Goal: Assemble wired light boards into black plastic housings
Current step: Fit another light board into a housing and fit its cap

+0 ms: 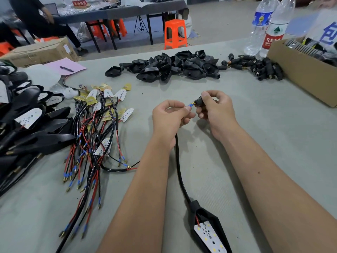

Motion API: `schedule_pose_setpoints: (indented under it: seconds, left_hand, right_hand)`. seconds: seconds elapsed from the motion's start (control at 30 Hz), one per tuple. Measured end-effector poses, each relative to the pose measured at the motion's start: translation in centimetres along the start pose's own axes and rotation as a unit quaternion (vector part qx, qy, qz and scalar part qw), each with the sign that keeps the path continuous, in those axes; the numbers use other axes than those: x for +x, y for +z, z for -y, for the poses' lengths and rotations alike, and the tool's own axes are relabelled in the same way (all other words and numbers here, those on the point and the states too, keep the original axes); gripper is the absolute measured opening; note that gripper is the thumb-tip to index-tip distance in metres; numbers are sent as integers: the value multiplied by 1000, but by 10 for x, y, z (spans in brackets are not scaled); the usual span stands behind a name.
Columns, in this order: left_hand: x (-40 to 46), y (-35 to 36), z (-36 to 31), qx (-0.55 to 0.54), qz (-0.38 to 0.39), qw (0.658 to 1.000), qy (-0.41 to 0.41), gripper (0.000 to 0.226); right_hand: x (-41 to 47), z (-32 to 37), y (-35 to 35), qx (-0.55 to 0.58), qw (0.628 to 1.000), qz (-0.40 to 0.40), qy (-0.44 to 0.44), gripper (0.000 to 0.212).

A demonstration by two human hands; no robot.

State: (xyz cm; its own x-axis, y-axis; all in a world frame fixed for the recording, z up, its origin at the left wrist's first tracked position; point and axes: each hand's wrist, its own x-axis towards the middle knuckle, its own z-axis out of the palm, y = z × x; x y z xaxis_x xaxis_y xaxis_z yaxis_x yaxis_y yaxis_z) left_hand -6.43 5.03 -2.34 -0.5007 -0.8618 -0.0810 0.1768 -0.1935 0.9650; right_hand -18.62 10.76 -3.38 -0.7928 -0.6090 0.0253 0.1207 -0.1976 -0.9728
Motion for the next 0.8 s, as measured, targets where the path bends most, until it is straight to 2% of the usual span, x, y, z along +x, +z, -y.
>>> schedule_pose_setpoints:
  seconds: [0.23,0.47,0.6,0.8]
  left_hand:
    - [1,1,1,-48,-20,999,-7,20]
    - [3,-1,0,-92,8,996,-16,23]
    - [4,1,3,-104,-43,994,9,25]
    - [5,2,4,-91,-60,994,13,22]
  right_hand:
    - [-3,-1,2,-30,999,21,-15,6]
    - [-1,-5,2,-30,999,-6,-40,5]
    - [-4,-2,1,-20,997,56,-45,6]
    - [-9,3,1,-15,991,117,-55,16]
